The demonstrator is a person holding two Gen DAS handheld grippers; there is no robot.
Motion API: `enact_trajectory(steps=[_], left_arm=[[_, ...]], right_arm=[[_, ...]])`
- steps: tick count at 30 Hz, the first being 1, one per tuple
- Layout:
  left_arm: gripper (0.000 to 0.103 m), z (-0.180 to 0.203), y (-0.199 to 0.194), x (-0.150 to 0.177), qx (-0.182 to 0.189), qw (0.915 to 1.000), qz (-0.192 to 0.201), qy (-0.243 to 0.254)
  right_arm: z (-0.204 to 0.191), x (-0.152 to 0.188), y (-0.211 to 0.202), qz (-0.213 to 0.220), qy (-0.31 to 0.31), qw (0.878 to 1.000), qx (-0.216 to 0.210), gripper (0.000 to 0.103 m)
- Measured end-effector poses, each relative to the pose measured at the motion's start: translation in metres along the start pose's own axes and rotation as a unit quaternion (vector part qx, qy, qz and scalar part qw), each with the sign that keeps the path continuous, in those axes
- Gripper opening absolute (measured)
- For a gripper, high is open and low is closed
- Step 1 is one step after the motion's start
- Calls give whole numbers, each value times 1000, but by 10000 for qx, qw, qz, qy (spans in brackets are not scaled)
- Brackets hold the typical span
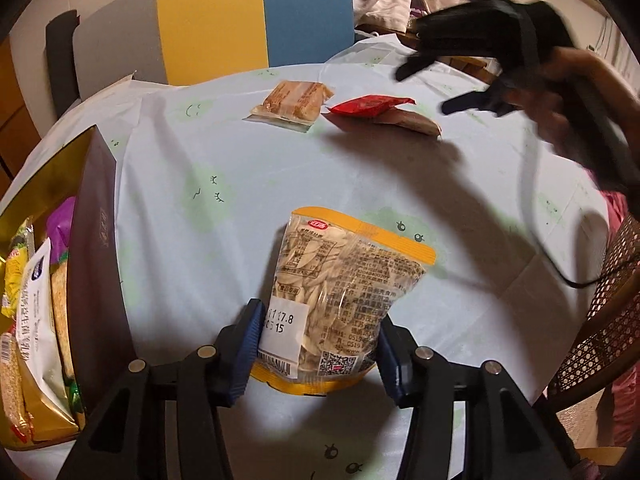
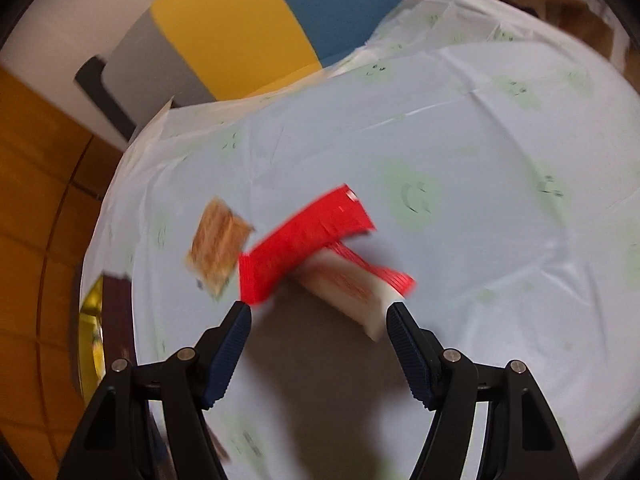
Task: Organize snacks
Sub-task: 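Grasp the red wrapped bar with the right gripper while the left gripper holds the seed bag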
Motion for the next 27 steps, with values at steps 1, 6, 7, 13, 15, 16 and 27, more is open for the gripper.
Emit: enact_trajectory(steps=[1, 6, 7, 13, 15, 16, 27], left_arm=[[53, -1, 0, 0, 24, 10000, 19, -6], [53, -1, -3, 2, 87, 9999, 87, -18], [53, -1, -4, 2, 112, 9999, 93, -40], [53, -3, -3, 1, 211, 9996, 125, -115], [54, -2, -4, 1, 195, 9997, 120, -132], [54, -2, -3, 1, 191, 9997, 126, -130], [54, -1, -2, 1, 125, 9997, 110, -198]], right_arm=[[-4, -5, 7, -6, 33, 10000, 15, 70], [-24, -27, 46, -33, 17, 9995, 325, 67], [-26, -29, 52, -61, -1, 9992, 398, 65], [-46, -37, 75, -134, -925, 9927, 766, 55], [-63, -32, 79, -187, -1639, 9834, 759, 51], [-67, -30, 80, -208, -1827, 9797, 794, 50], [-106, 72, 61, -1373, -3912, 9100, 93, 57]])
Point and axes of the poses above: each gripper's, at about its wrist camera, not at the fingertips, and y roughly the way its jaws point, z to its right, x to its underside, the point moved 5 cm from there along y, roughly the way its jaws point, and after that the axes turned 1 degree about z, right-handed, at the moved point
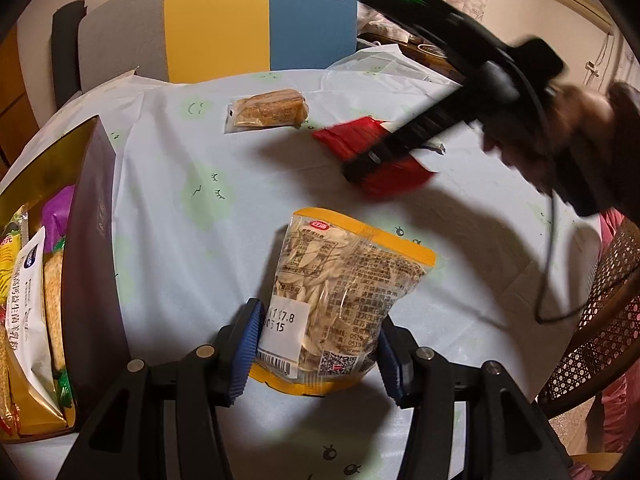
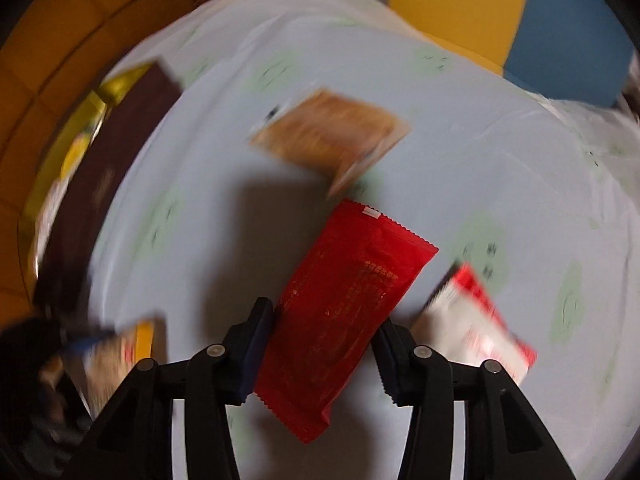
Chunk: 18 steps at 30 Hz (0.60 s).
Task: Organize snacks
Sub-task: 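Grasp the red wrapped bar with the right gripper while the left gripper holds the seed bag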
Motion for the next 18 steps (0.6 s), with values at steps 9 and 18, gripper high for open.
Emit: enact_trajectory(steps=[9, 18], left_arm=[[54, 3, -2, 3, -185, 9998, -30, -51], [54, 4, -8, 11, -289, 9996, -5, -58]], right_arm=[[-14, 11, 1, 331, 973, 9946, 146, 90], [-18, 19, -3, 461, 1000, 9911, 750, 44]])
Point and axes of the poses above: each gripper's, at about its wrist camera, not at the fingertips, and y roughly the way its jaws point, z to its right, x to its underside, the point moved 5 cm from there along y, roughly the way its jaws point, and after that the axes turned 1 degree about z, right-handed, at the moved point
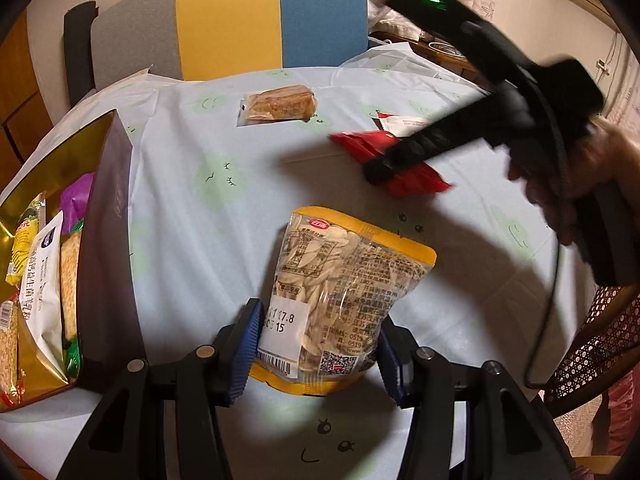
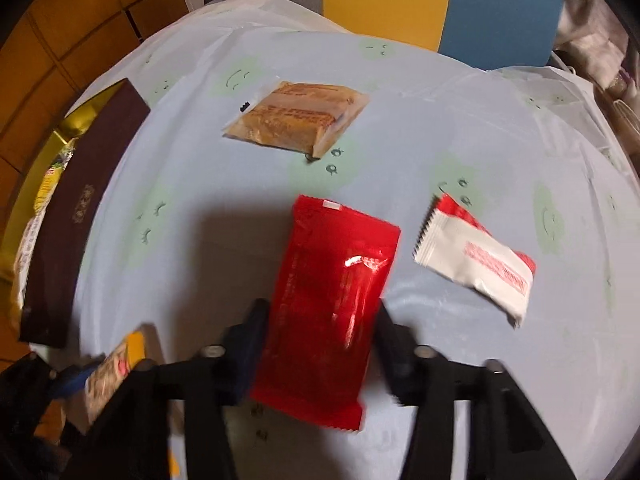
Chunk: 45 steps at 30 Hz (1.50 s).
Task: Organize snacks
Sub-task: 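Grasp the red wrapped bar with the right gripper while the left gripper holds the seed bag, then carry the seed bag into the gold tin and open the left gripper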
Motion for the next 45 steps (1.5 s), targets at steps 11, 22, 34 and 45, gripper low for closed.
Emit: enact_trajectory(steps=[11, 22, 34, 45], left_arm=[[54, 2, 2, -1, -139, 9999, -23, 50], [53, 2, 0, 0, -150, 9999, 1, -4], [52, -2, -4, -3, 21, 9996, 18, -283], [51, -1, -18, -8, 223, 9986, 184, -441]], right_arm=[[-10, 73, -24, 180, -80, 9997, -137, 45], [-3, 115, -47, 679, 231, 9974, 57, 46], [-2, 112, -45, 953, 476, 9943, 67, 46], [-3, 112, -47, 1045, 541, 9930, 123, 46]])
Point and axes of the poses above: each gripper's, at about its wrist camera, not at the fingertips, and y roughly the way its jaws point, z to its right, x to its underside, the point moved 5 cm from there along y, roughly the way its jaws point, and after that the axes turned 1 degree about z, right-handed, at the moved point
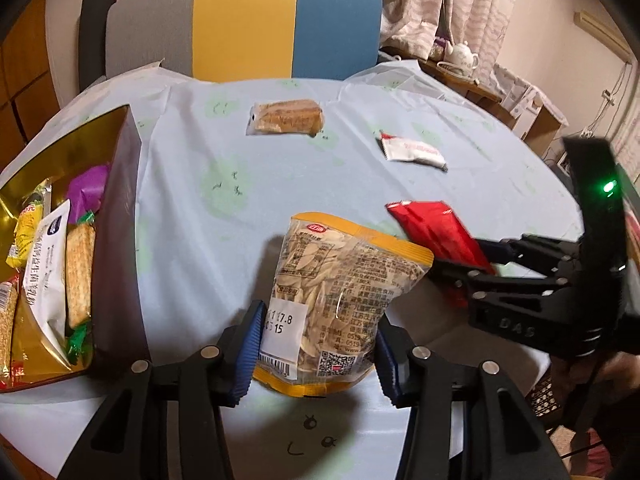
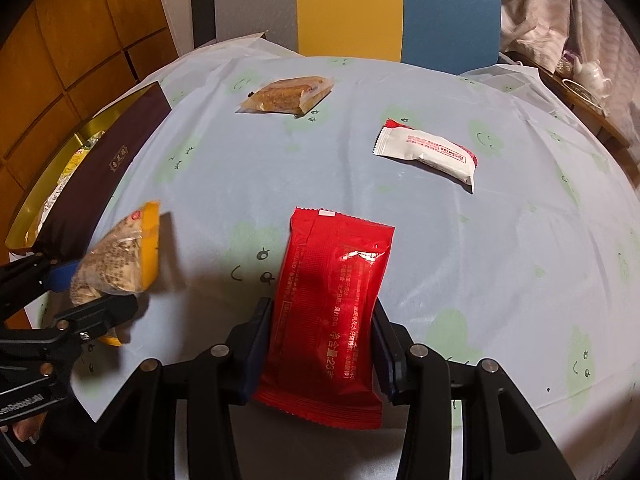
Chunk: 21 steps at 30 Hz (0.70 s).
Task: Organize snacks
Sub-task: 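Carry the seed bag into the gold tin and open the left gripper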
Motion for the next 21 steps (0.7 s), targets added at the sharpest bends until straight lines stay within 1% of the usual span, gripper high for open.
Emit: enact_trajectory(steps=[7, 14, 21], left_arm=[[51, -4, -23, -18, 64, 9994, 330, -130], [51, -12, -45, -35, 100, 9980, 550, -280], [50, -35, -69, -46, 70, 9956, 763, -544]], right_arm=[[0, 0, -1, 59, 7, 10000, 23, 46], [-1, 0, 0, 82, 34, 9999, 110, 46], [-2, -1, 0, 72, 39, 9998, 154, 46]])
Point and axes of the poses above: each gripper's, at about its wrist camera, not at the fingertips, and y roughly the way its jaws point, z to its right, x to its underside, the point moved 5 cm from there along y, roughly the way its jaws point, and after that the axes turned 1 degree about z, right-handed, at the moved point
